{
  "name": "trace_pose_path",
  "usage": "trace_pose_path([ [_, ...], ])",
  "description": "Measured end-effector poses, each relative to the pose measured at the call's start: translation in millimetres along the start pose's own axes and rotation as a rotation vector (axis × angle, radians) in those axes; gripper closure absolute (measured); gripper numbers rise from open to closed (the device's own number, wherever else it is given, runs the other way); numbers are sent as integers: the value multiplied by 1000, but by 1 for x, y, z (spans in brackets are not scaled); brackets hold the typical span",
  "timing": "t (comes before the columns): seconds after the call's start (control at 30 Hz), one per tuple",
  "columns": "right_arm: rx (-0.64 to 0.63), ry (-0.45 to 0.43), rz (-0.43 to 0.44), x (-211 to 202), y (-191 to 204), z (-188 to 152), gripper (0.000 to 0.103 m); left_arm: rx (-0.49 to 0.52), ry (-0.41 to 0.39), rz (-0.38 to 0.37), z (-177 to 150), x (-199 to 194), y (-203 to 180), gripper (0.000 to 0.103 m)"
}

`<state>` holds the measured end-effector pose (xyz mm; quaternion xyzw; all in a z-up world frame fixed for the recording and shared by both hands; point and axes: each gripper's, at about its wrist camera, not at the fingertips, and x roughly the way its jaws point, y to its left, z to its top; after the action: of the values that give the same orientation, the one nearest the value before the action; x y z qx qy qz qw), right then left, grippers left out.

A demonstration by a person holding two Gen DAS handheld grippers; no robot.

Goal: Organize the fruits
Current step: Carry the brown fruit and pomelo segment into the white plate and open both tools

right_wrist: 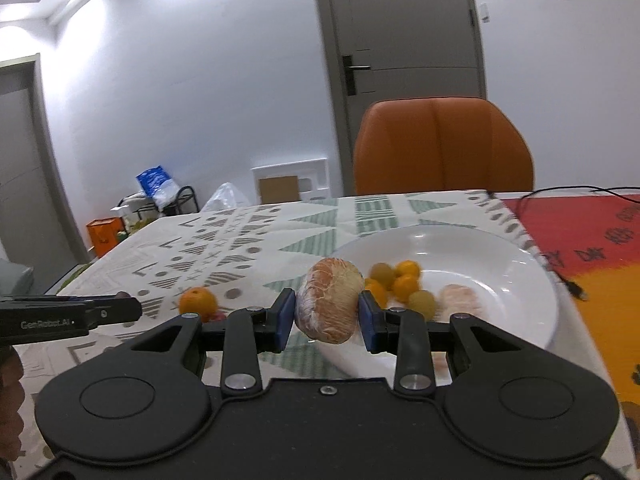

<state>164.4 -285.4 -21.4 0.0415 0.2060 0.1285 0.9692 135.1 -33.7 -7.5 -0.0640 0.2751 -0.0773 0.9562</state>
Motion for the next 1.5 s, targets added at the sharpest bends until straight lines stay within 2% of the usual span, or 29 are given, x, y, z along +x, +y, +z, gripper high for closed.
trace_pose_path([
  [0.57,72,-18,-116,-11,-64,-2,71,94,2,-78,15,27,-60,82],
  [0.97,95,-16,-155,-7,-96,-5,70,146,31,-113,16,50,-96,82],
  [1.13,59,-7,-200,-3,-95,-7,61,166,21,-134,21,54,-112,82],
  [1.27,67,-15,-172,-8,-95,-9,57,184,25,-148,20,57,-122,82],
  [1.5,65,-25,-197,-16,-92,-11,45,173,27,-150,22,59,-130,78],
])
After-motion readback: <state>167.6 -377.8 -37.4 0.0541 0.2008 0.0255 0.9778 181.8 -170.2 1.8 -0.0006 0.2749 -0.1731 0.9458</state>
